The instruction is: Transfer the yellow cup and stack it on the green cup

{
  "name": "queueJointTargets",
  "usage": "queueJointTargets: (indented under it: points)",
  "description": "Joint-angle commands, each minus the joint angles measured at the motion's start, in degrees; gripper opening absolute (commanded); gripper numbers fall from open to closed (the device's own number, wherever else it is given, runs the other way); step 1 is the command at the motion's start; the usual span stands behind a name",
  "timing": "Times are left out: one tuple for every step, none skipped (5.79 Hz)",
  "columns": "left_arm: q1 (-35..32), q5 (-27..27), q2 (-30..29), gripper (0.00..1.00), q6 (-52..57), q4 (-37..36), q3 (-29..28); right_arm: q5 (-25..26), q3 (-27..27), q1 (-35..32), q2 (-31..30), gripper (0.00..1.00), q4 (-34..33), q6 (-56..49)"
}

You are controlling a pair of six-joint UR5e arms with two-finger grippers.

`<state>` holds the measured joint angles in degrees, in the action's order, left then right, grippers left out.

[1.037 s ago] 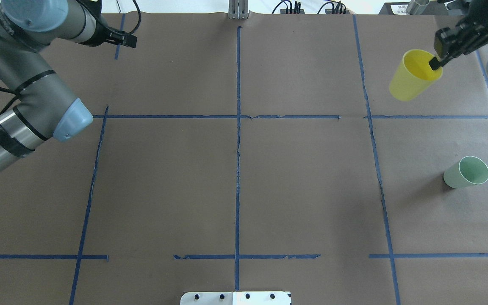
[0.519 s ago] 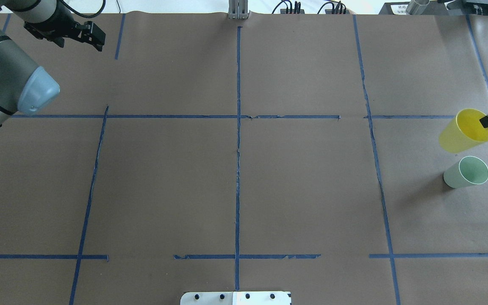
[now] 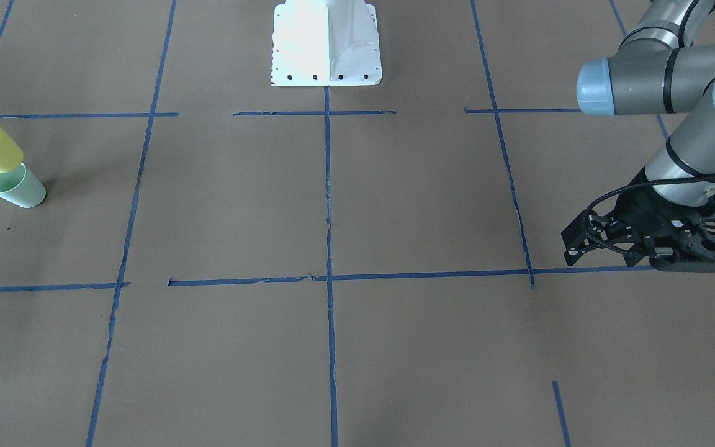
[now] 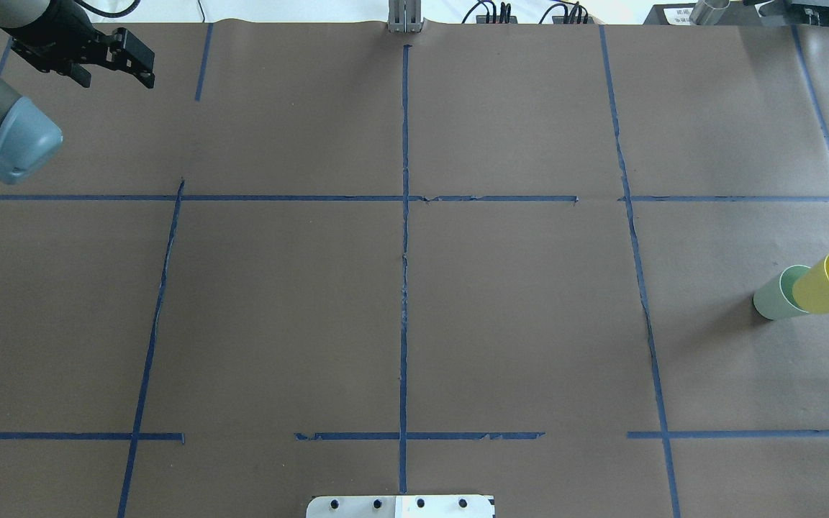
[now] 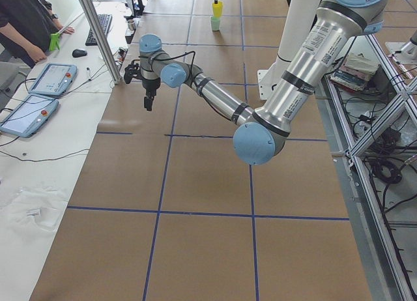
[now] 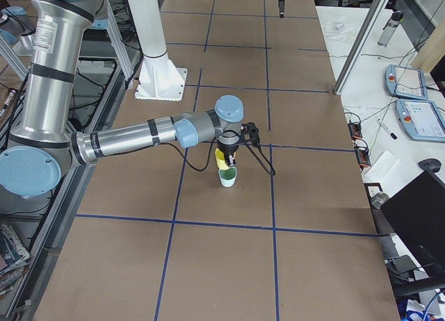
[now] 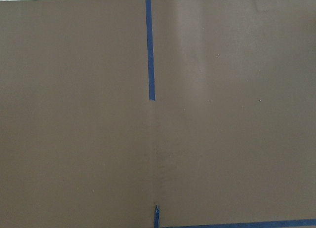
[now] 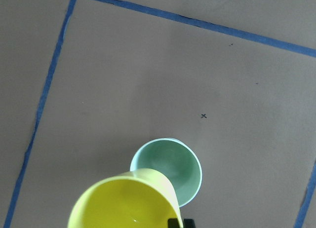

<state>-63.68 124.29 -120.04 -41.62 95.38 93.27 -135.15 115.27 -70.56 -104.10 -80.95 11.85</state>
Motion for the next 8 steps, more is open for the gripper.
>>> queueJointTargets:
  points:
    - [0.0,0.1,0.2,1.00,-0.1,-0.1,0.7,0.3,-1.0,0.1,0.0,0.00,0.4,0.4]
    - [0.0,0.1,0.2,1.00,-0.1,-0.1,0.9,0.2,-2.3,0.1,3.0,0.00,-0.3,0.6]
    - [0.0,0.1,1.5,1.00,-0.1,-0.1,2.3,0.3,-3.8,0.2,3.9,0.00,-0.3,0.5]
    - [0.0,0.1,1.7,1.00,-0.3,-0.2,2.9,0.7,-4.4,0.1,3.7,0.00,-0.3,0.4]
    - [0.0,0.1,1.7,1.00,-0.3,-0.2,2.9,1.5,-4.5,0.1,3.3,0.00,-0.3,0.4]
    - [0.0,0.1,1.7,1.00,-0.3,-0.2,2.9,1.6,-4.6,0.1,3.1,0.00,-0.3,0.3]
    - [0.0,0.1,1.7,1.00,-0.3,-0.2,2.8,1.6,-4.7,0.1,3.1,0.00,-0.3,0.3]
    - [0.0,0.1,1.7,1.00,-0.3,-0.2,2.9,1.6,-4.8,0.2,3.5,0.45,-0.4,0.3]
